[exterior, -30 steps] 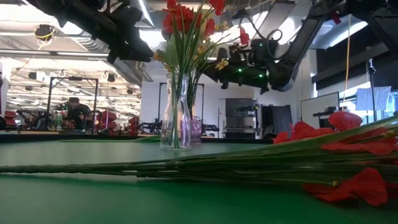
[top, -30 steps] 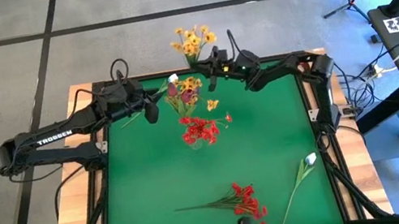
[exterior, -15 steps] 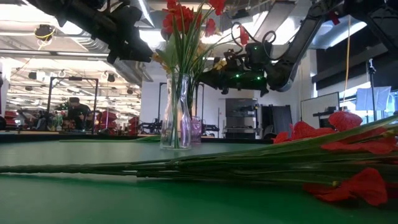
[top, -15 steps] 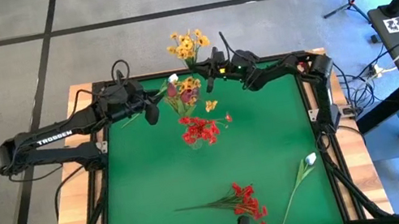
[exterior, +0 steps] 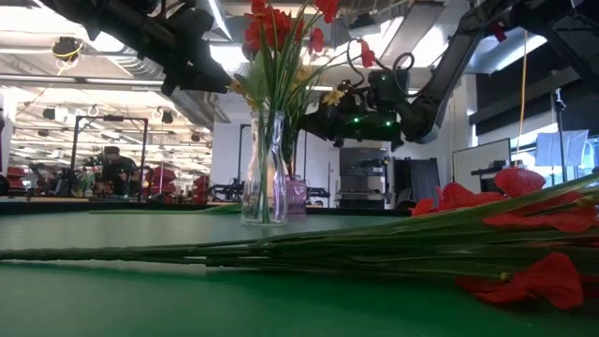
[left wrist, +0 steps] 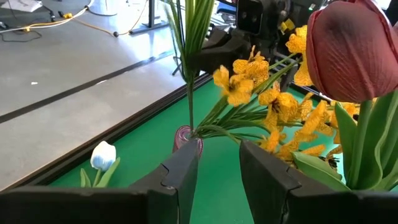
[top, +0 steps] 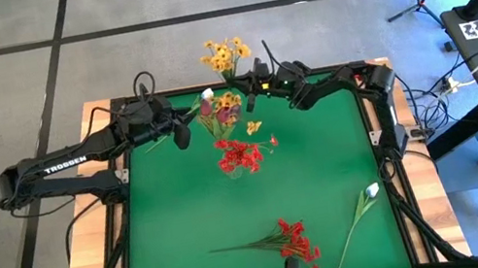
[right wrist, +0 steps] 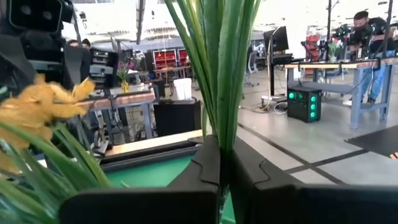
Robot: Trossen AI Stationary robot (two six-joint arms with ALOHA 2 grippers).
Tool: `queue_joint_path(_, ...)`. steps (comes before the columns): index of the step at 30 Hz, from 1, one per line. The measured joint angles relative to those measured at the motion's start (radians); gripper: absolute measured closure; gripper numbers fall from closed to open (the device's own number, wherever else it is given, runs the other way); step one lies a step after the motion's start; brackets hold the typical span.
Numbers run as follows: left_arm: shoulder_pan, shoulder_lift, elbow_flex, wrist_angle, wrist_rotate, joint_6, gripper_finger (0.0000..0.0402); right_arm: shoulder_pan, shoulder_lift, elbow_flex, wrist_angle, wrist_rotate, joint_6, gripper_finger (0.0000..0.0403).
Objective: Sort flowers into vase by color
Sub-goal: Put the yellow flowers into the pink transparent vase
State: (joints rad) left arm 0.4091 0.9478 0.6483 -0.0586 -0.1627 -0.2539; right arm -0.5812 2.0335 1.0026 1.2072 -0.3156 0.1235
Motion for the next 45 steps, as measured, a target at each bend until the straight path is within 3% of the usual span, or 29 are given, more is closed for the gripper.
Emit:
queue_joint_path(5, 0.000, 0.000, 0.000, 0.000, 0.000, 0.000, 0.0287, 0.000, 0.000, 0.000, -0.023, 0.001, 0.000, 0.0392)
queue_joint_path(18, 0.000, 0.000, 0.000, -0.001, 0.000, 0.003, 0.0287, 0.006, 0.000, 0.000, -0.149, -0.004, 0.072, 0.0322)
queue_joint_path(30, 0.001, 0.000, 0.000, -0.018, 0.000, 0.002, 0.0287, 0.006, -0.008, 0.000, -0.257, -0.062, 0.115, 0.0229)
queue_joint_path(37, 0.001, 0.000, 0.000, -0.041, 0.000, 0.001, 0.0287, 0.006, -0.084, 0.000, -0.472, -0.063, 0.106, 0.0183)
queue_joint_path(45, 0.001, 0.000, 0.000, -0.046, 0.000, -0.006, 0.0287, 0.005, -0.204, 0.000, -0.706, -0.065, 0.055, 0.0175)
